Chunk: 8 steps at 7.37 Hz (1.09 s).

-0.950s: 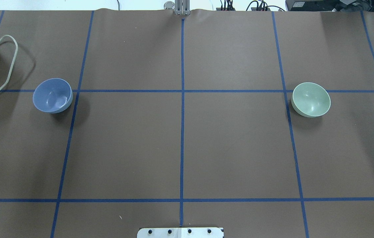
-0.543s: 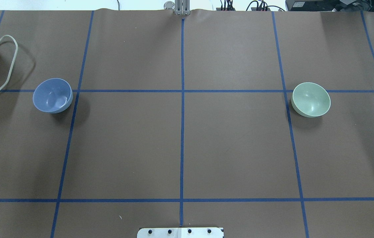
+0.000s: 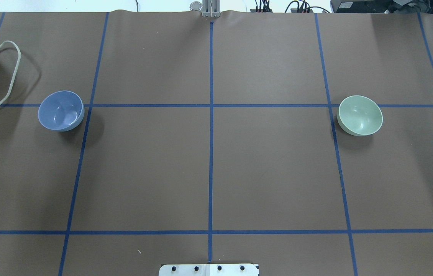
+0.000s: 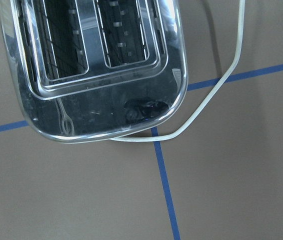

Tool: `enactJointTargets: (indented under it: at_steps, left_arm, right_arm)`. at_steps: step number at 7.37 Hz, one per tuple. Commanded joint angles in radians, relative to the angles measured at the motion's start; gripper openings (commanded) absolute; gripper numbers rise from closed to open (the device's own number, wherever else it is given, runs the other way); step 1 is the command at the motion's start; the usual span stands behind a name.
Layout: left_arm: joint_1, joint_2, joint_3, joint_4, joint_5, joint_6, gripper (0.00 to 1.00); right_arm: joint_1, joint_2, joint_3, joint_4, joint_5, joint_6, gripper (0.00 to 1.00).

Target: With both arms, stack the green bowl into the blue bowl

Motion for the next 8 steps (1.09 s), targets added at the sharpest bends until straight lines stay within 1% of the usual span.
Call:
enactJointTargets:
  at_steps: [1, 2, 3, 4, 5, 6, 7, 8]
  left_arm:
    - [0.0, -0.017, 0.006, -0.26, 0.008, -0.003, 0.98]
    - [0.002, -0.042, 0.023, -0.354, 0.002, -0.041, 0.98]
    - [0.003, -0.053, 0.005, -0.382, -0.015, -0.087, 0.98]
    - [0.005, -0.051, 0.008, -0.413, -0.068, -0.112, 0.98]
    - [0.024, -0.05, 0.002, -0.453, -0.076, -0.161, 0.99]
    - [0.128, -0.077, 0.002, -0.453, -0.066, -0.278, 0.99]
    - [0.217, -0.089, 0.003, -0.453, -0.06, -0.46, 0.99]
    - [0.292, -0.091, 0.003, -0.467, -0.032, -0.662, 0.99]
  right_arm:
    - [0.0, -0.007, -0.009, 0.241, 0.009, 0.005, 1.0]
    - [0.0, -0.004, -0.006, 0.332, -0.001, 0.009, 1.0]
    - [-0.002, 0.014, -0.004, 0.352, -0.003, 0.011, 1.0]
    - [-0.03, 0.049, -0.004, 0.35, 0.017, 0.032, 1.0]
    - [-0.064, 0.081, -0.001, 0.353, 0.023, 0.073, 1.0]
    - [-0.087, 0.097, 0.002, 0.373, 0.04, 0.148, 1.0]
    - [-0.125, 0.095, 0.002, 0.423, 0.039, 0.237, 1.0]
    - [-0.173, 0.098, 0.005, 0.431, 0.028, 0.317, 1.0]
